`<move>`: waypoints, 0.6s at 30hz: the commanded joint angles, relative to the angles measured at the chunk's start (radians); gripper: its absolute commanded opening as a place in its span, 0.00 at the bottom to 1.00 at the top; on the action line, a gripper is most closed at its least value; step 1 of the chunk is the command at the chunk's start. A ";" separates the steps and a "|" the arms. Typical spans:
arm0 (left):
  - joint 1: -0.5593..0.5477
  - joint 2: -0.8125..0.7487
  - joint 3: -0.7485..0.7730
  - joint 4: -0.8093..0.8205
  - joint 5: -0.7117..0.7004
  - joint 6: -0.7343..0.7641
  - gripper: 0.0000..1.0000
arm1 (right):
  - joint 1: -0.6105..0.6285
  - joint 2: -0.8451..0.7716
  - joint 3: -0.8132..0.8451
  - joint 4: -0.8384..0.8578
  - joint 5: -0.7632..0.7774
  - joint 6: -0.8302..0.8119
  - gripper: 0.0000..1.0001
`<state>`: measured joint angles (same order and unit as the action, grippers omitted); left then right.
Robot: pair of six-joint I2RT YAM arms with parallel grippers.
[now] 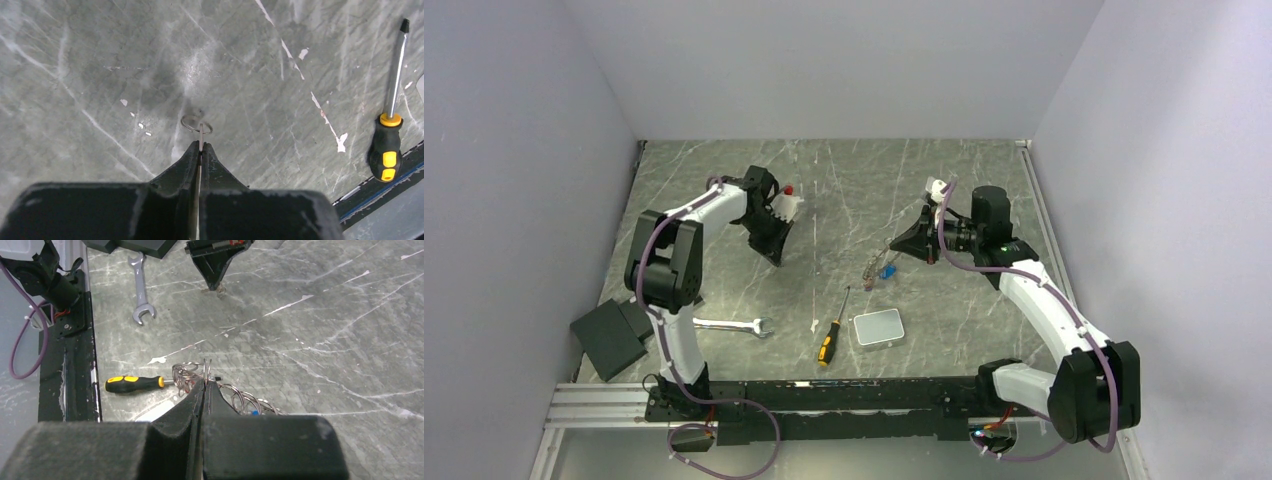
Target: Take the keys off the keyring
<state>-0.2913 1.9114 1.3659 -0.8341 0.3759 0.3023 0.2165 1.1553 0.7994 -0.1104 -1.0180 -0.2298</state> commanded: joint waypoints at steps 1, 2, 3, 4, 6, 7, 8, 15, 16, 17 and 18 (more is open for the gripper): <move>0.002 0.038 0.054 -0.002 0.026 -0.028 0.14 | -0.005 -0.034 0.000 0.106 -0.014 0.038 0.00; 0.002 0.040 0.057 -0.008 0.042 -0.030 0.23 | -0.005 -0.035 -0.003 0.106 -0.013 0.042 0.00; 0.002 0.039 0.059 -0.011 0.056 -0.031 0.35 | -0.005 -0.035 -0.007 0.106 -0.013 0.046 0.00; 0.001 0.037 0.060 -0.012 0.067 -0.033 0.45 | -0.005 -0.035 -0.008 0.131 -0.012 0.050 0.00; 0.001 0.024 0.063 -0.019 0.090 -0.029 0.57 | -0.005 -0.034 -0.012 0.147 -0.009 0.065 0.00; 0.001 0.012 0.065 -0.025 0.100 -0.024 0.62 | -0.005 -0.034 -0.014 0.153 -0.010 0.074 0.00; 0.001 -0.008 0.069 -0.032 0.117 -0.014 0.65 | -0.005 -0.033 -0.014 0.161 -0.010 0.086 0.00; 0.000 -0.189 0.055 -0.035 0.462 0.040 0.74 | -0.004 -0.020 -0.023 0.267 -0.014 0.202 0.00; -0.001 -0.212 0.047 -0.024 0.520 0.034 0.76 | -0.004 -0.016 -0.023 0.283 -0.011 0.216 0.00; -0.005 -0.233 0.038 -0.011 0.565 0.025 0.77 | -0.003 -0.012 -0.022 0.296 -0.006 0.226 0.00; -0.012 -0.253 0.030 0.007 0.601 0.016 0.77 | -0.004 -0.008 -0.020 0.311 0.003 0.228 0.00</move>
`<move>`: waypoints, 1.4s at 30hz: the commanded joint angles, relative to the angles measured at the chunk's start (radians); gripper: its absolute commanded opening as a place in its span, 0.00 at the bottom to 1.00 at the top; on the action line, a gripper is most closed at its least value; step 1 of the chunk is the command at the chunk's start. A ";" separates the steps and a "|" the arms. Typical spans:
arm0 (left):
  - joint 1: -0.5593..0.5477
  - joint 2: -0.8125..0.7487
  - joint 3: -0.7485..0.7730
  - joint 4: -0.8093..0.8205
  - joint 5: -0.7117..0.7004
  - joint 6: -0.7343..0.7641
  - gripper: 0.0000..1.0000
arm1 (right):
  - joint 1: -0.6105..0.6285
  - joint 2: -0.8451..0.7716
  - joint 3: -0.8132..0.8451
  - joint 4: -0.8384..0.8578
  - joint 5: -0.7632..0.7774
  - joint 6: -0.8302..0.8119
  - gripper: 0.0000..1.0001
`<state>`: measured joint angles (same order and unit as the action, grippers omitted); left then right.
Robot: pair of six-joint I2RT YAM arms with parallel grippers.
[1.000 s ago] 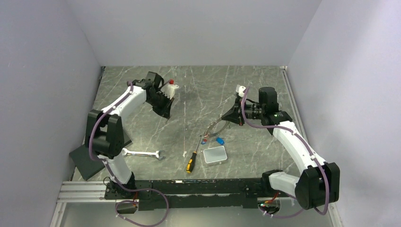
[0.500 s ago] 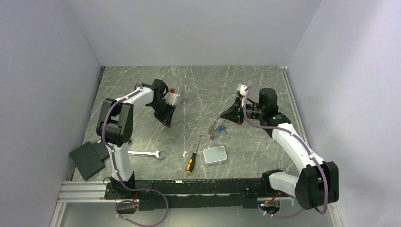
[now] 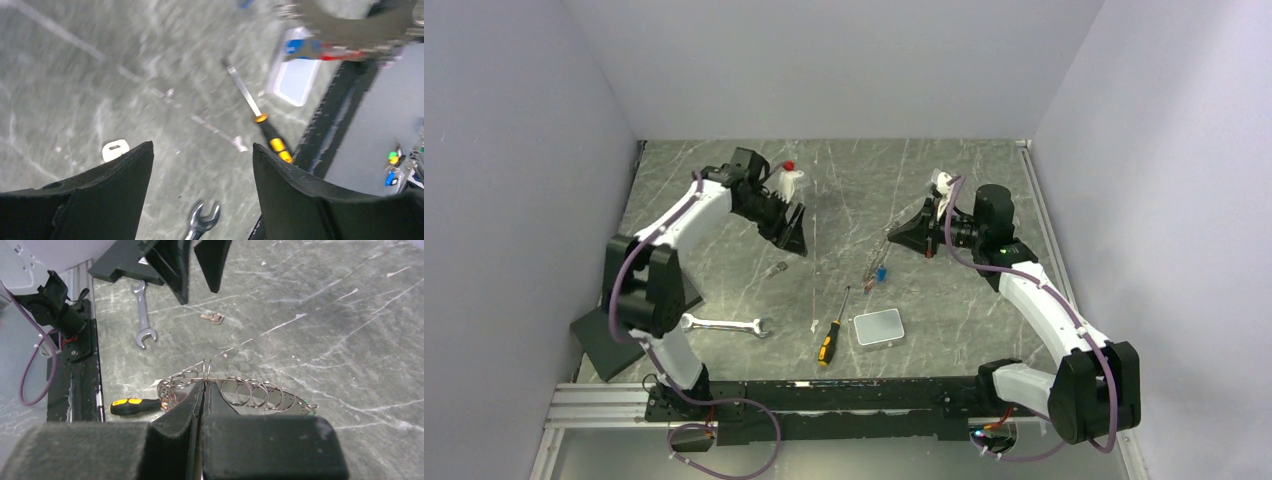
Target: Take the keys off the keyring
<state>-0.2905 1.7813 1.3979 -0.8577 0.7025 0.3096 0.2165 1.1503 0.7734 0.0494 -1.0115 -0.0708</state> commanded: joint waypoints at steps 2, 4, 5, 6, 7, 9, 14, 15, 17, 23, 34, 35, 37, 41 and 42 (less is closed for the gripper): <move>-0.043 -0.160 -0.019 0.059 0.315 0.006 0.78 | -0.003 0.006 0.010 0.173 0.016 0.109 0.00; -0.096 -0.193 -0.031 0.092 0.310 0.008 0.78 | -0.003 0.015 0.012 0.200 0.036 0.130 0.00; -0.117 -0.208 -0.039 0.115 0.305 0.006 0.78 | -0.003 0.019 0.013 0.217 0.046 0.142 0.00; -0.135 -0.223 -0.050 0.145 0.298 -0.004 0.78 | -0.003 0.023 0.011 0.236 0.058 0.159 0.00; -0.150 -0.240 -0.063 0.202 0.285 -0.033 0.78 | -0.003 0.030 0.008 0.262 0.067 0.182 0.00; -0.169 -0.251 -0.083 0.281 0.269 -0.076 0.78 | -0.004 0.036 0.001 0.304 0.083 0.219 0.00; -0.229 -0.220 -0.077 0.376 0.187 -0.157 0.87 | 0.003 0.041 -0.012 0.391 0.101 0.294 0.00; -0.241 -0.214 -0.076 0.390 0.162 -0.173 0.88 | 0.006 0.041 -0.014 0.402 0.106 0.304 0.00; -0.254 -0.199 -0.068 0.407 0.143 -0.193 0.90 | 0.010 0.042 -0.022 0.423 0.122 0.321 0.00; -0.301 -0.152 -0.052 0.462 0.046 -0.251 0.90 | 0.025 0.053 -0.029 0.433 0.206 0.339 0.00; -0.355 -0.058 0.070 0.476 -0.031 -0.294 0.88 | 0.077 0.077 -0.029 0.401 0.296 0.301 0.00; -0.357 -0.053 0.074 0.474 -0.040 -0.292 0.88 | 0.081 0.080 -0.031 0.407 0.292 0.304 0.00; -0.359 -0.045 0.075 0.476 -0.071 -0.288 0.86 | 0.088 0.082 -0.033 0.417 0.280 0.312 0.00; -0.360 -0.041 0.077 0.460 -0.144 -0.267 0.69 | 0.090 0.079 -0.036 0.430 0.259 0.327 0.00; -0.359 -0.045 0.076 0.455 -0.147 -0.259 0.62 | 0.089 0.076 -0.034 0.425 0.258 0.326 0.00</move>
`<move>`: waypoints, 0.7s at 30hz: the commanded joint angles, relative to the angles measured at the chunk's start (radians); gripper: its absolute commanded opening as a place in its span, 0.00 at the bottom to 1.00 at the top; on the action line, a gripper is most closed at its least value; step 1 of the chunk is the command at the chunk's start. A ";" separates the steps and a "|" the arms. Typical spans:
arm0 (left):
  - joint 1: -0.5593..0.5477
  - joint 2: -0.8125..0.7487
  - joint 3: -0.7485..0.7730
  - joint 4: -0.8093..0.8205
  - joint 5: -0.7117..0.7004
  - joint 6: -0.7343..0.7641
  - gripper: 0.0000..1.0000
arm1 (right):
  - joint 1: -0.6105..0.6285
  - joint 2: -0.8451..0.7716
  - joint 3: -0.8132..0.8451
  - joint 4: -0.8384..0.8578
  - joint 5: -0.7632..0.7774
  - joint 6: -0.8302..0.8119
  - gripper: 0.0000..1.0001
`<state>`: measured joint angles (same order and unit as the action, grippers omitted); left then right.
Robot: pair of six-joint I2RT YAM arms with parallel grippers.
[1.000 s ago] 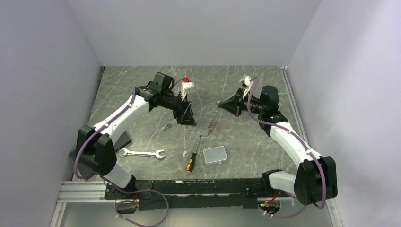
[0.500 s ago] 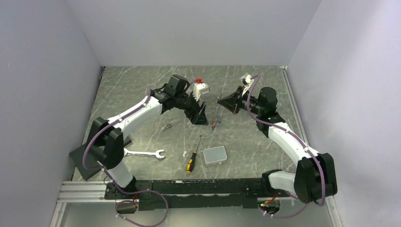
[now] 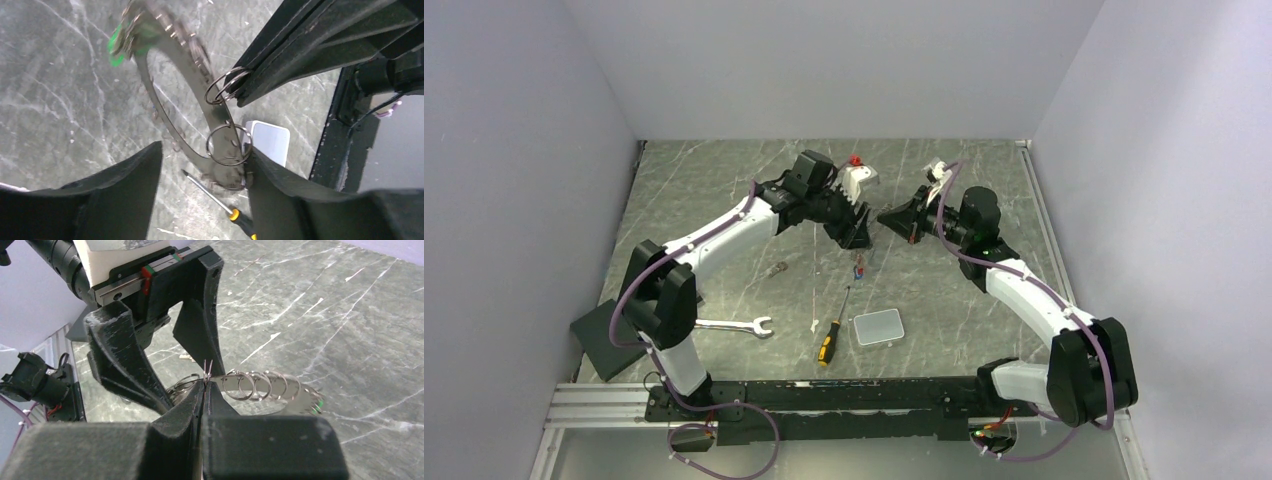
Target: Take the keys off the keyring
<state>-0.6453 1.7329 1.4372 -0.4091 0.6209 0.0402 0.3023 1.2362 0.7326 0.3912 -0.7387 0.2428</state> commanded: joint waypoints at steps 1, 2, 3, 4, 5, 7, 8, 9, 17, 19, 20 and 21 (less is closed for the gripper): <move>-0.004 -0.001 0.037 -0.003 -0.065 0.019 0.54 | 0.003 -0.011 0.009 0.077 -0.014 0.009 0.00; -0.003 -0.006 0.038 -0.012 -0.058 0.029 0.45 | 0.003 -0.012 0.012 0.069 -0.014 0.005 0.00; -0.003 -0.012 0.038 -0.021 -0.051 0.038 0.36 | 0.003 -0.012 0.014 0.066 -0.013 0.004 0.00; -0.004 -0.017 0.038 -0.028 -0.050 0.043 0.27 | 0.003 -0.011 0.014 0.062 -0.012 0.003 0.00; -0.002 -0.025 0.037 -0.034 -0.046 0.052 0.17 | 0.003 -0.012 0.013 0.060 -0.014 0.001 0.00; -0.001 -0.034 0.036 -0.050 -0.038 0.068 0.03 | 0.003 -0.013 0.014 0.051 -0.020 -0.002 0.00; 0.001 -0.039 0.035 -0.059 -0.033 0.075 0.00 | 0.002 -0.013 0.017 0.044 -0.024 -0.006 0.00; 0.005 -0.045 0.034 -0.068 -0.020 0.084 0.00 | 0.000 -0.015 0.020 0.033 -0.035 -0.015 0.00; 0.038 -0.098 0.043 -0.187 0.093 0.166 0.00 | -0.017 -0.042 0.150 -0.296 -0.185 -0.268 0.66; 0.040 -0.107 0.055 -0.227 0.119 0.199 0.00 | -0.017 -0.045 0.203 -0.432 -0.222 -0.397 0.78; 0.041 -0.113 0.057 -0.241 0.132 0.211 0.00 | -0.018 -0.047 0.228 -0.501 -0.239 -0.467 0.82; 0.041 -0.119 0.057 -0.253 0.141 0.225 0.00 | -0.017 -0.047 0.251 -0.565 -0.254 -0.532 0.83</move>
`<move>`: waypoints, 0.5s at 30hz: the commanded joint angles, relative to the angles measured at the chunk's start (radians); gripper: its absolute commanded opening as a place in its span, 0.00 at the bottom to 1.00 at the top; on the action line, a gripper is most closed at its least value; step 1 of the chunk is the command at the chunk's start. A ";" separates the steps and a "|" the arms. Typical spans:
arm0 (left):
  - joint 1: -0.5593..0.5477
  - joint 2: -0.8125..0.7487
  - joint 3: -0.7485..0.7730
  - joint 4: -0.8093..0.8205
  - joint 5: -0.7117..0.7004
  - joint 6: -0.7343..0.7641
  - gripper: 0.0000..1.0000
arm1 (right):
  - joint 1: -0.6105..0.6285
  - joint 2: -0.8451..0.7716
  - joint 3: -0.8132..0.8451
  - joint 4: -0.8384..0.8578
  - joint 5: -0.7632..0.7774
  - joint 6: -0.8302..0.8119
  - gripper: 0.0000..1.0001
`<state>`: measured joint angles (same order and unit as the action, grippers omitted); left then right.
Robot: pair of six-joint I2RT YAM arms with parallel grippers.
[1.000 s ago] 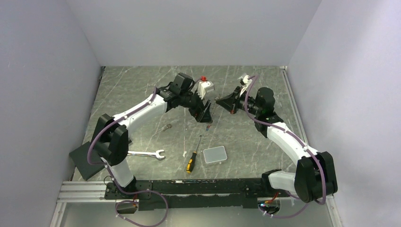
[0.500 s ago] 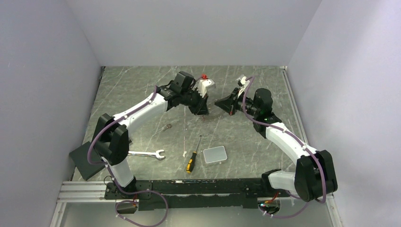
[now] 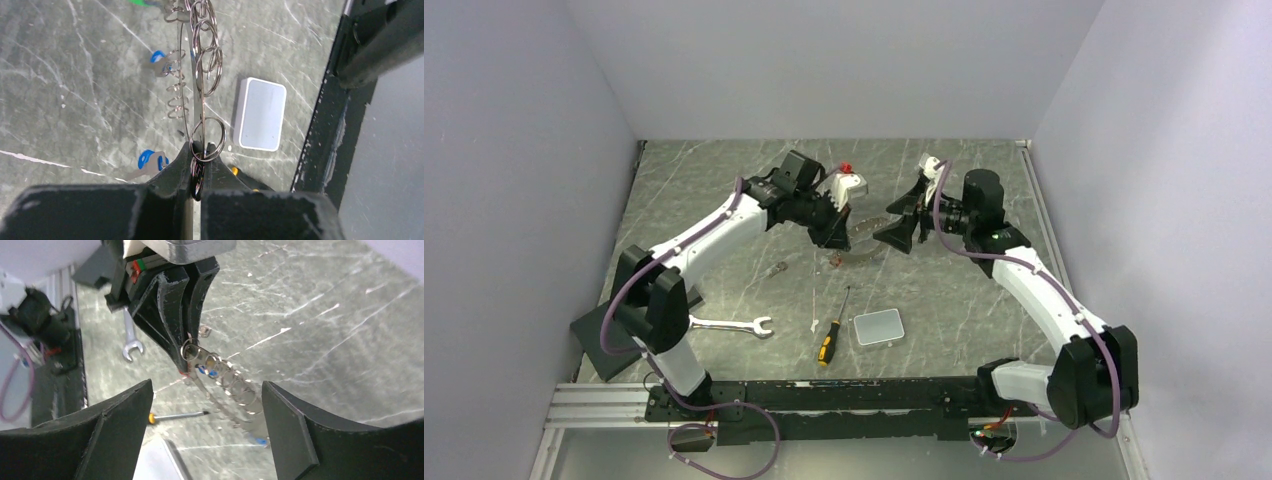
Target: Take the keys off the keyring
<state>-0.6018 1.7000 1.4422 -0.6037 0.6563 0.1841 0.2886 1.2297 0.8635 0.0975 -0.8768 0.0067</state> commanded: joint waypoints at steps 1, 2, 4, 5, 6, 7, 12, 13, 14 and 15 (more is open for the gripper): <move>-0.002 -0.088 0.055 -0.076 0.116 0.094 0.00 | -0.005 -0.043 0.140 -0.324 -0.130 -0.379 0.85; -0.002 -0.087 0.062 -0.099 0.128 0.112 0.00 | -0.003 -0.044 0.158 -0.376 -0.137 -0.441 0.85; -0.002 -0.083 0.081 -0.144 0.147 0.139 0.00 | 0.002 -0.042 0.202 -0.467 -0.142 -0.547 0.86; -0.003 -0.076 0.091 -0.166 0.162 0.148 0.00 | 0.003 -0.040 0.219 -0.504 -0.146 -0.593 0.86; -0.002 -0.069 0.101 -0.189 0.177 0.156 0.00 | 0.011 -0.037 0.235 -0.544 -0.149 -0.635 0.86; -0.003 -0.063 0.110 -0.205 0.192 0.160 0.00 | 0.021 -0.032 0.252 -0.584 -0.146 -0.686 0.86; -0.003 -0.075 0.110 -0.235 0.265 0.185 0.00 | 0.076 -0.013 0.294 -0.708 -0.082 -0.802 0.85; -0.002 -0.093 0.091 -0.215 0.270 0.188 0.00 | 0.075 -0.017 0.285 -0.697 -0.083 -0.788 0.85; -0.001 -0.116 0.067 -0.190 0.273 0.192 0.00 | 0.071 -0.024 0.273 -0.687 -0.084 -0.772 0.84; -0.001 -0.138 0.045 -0.169 0.279 0.194 0.00 | 0.063 -0.033 0.261 -0.675 -0.099 -0.752 0.85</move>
<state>-0.6018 1.6608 1.5177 -0.8181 0.8345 0.3347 0.3649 1.2118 1.1172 -0.5255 -0.9657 -0.6842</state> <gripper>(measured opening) 0.061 0.848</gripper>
